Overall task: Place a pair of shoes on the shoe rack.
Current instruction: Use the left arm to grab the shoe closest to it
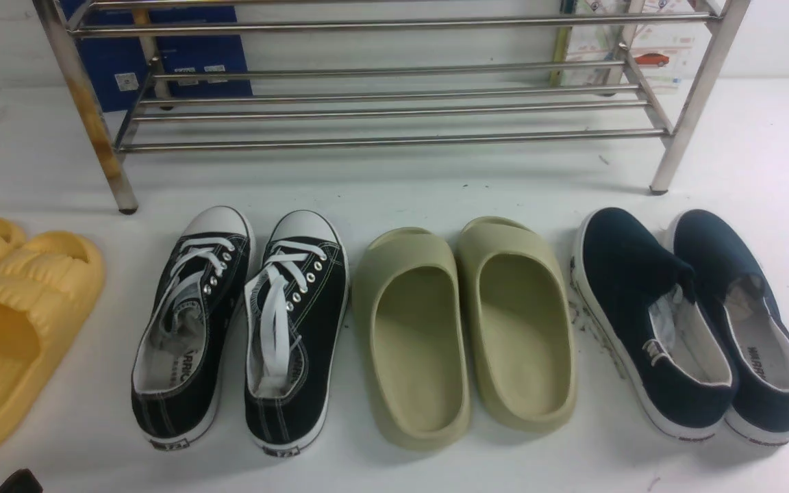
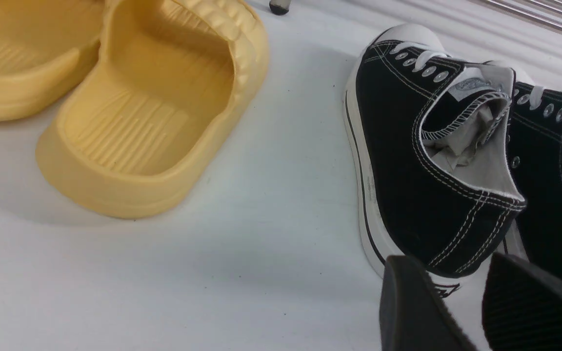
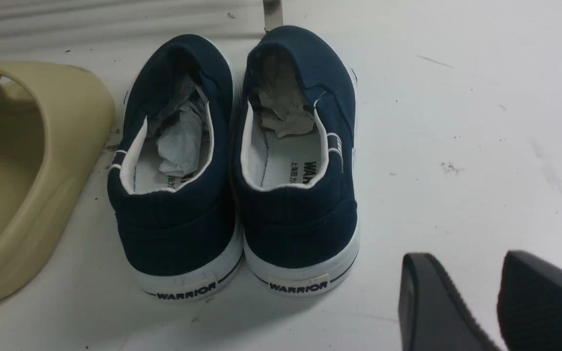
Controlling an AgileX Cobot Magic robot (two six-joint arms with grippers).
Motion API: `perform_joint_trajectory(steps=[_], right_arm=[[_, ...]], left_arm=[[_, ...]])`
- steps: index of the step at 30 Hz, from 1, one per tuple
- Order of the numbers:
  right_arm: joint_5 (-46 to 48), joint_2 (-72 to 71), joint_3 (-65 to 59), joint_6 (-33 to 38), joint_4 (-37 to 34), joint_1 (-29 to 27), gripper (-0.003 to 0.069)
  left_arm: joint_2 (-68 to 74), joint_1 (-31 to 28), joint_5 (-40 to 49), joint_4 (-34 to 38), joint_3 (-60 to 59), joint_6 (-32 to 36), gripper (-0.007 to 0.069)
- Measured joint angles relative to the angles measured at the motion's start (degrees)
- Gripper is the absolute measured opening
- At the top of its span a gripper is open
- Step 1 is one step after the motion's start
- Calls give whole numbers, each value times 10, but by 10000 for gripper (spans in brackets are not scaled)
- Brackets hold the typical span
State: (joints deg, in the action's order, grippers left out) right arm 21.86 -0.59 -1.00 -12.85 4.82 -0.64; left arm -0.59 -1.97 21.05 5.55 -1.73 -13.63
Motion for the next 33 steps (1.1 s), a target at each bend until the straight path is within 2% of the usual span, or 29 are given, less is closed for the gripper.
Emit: perform_joint_trajectory(steps=[26,29,33], right_arm=[[0,0,0,0,0,0,246],[0,0,0,0,0,0,246],[0,0,0,0,0,0,246]], left_arm=[[0,0,-4,-16,0,-1,239],[0,0,-8,15,0,-22,239],[0,0,-31,198,0,-147,239]])
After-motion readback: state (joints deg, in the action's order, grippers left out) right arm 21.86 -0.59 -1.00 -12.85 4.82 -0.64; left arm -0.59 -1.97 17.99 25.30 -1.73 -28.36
